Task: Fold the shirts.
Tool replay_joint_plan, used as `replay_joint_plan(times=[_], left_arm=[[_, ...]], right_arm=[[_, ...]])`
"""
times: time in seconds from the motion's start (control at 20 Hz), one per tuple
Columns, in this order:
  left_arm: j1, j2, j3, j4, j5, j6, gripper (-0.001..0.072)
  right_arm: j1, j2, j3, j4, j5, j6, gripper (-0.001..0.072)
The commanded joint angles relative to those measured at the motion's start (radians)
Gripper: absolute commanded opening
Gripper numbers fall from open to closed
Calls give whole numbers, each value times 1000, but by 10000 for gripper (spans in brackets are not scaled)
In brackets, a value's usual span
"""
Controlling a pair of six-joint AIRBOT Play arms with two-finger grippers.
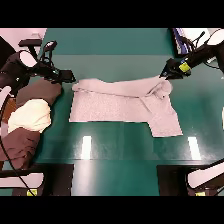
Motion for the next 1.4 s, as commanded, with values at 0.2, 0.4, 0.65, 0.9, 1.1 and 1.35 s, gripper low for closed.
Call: replay_joint_plan(times=[0.2,0.4,0.65,0.9,1.1,1.35], left_arm=[[132,161,-146,-10,-250,42,610],[109,216,-436,-68,-176,49,609],[-6,214,-579,-82,-8,48,609],[-51,212,-590,-91,28,16,606],[-51,212,-590,-87,16,16,356],[-50,214,-556,-88,12,6,20]], right_arm=[[-145,152,-85,108,80,-94,434],[-184,320,-301,108,20,-117,434],[-224,448,-499,109,-39,-125,434],[-268,495,-562,108,-39,-133,434],[-308,494,-562,105,-38,-135,434],[-326,471,-563,-86,-25,-139,434]])
